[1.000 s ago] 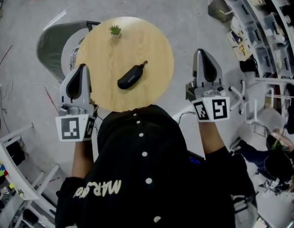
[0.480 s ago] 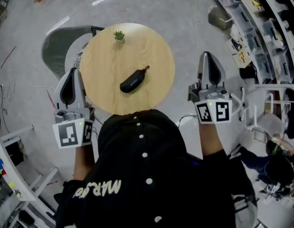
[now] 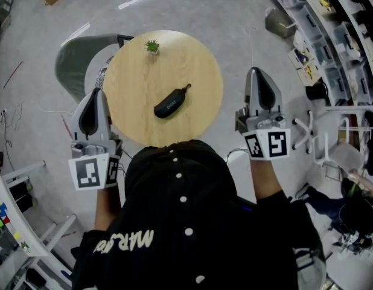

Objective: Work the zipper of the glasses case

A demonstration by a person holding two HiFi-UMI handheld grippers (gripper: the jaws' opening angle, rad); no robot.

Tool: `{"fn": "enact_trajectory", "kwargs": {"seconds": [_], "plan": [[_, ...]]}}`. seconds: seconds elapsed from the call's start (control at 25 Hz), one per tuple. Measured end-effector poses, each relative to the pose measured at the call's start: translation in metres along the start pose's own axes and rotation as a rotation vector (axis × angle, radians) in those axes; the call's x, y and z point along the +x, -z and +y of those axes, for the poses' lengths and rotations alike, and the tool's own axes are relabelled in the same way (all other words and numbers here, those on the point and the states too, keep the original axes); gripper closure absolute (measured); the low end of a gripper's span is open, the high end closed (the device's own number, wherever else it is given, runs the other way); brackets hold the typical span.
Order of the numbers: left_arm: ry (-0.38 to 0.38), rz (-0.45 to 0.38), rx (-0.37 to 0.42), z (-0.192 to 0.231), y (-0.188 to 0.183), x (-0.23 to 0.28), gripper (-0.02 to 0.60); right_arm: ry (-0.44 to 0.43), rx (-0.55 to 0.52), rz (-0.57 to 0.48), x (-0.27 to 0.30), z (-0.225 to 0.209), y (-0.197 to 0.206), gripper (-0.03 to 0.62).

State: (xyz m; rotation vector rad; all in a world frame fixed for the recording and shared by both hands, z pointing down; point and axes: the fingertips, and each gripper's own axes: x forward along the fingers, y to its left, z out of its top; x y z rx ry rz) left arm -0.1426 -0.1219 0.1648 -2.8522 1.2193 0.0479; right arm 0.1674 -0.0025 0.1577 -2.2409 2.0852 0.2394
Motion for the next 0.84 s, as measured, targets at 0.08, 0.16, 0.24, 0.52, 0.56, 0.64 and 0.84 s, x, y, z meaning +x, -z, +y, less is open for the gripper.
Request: {"fn": "enact_trajectory", "kwargs": {"seconds": [0.08,0.16,0.24,0.52,0.56,0.64,0.84], "plan": [[0.004,0.009,0.046,-0.003,0.001,0.000,0.578,0.000,-0.006,0.004,-0.001,-0.001,-0.001,0.592],[0.013,-0.012,0.043,-0.008,-0.002,0.001,0.578,0.000,-0.007,0.009,-0.002,-0.002,0.000,0.592],[0.016,-0.034,0.011,-0.011,-0.006,0.003,0.578,0.000,-0.014,0.013,-0.003,-0.003,0.001,0.592],[0.013,0.011,0.060,-0.008,0.004,-0.002,0.578,-0.019,-0.023,0.021,-0.002,0.004,0.002,0.592],[0.015,0.008,0.063,-0.009,0.003,-0.003,0.578,-0.023,-0.026,0.022,-0.003,0.005,0.002,0.592],[0.019,0.003,0.070,-0.012,0.002,0.000,0.578,-0.024,-0.027,0.022,-0.002,0.004,0.002,0.592],[0.028,-0.001,0.065,-0.020,0.005,0.007,0.578,-0.023,-0.036,0.021,-0.002,-0.003,0.006,0.592]]}}
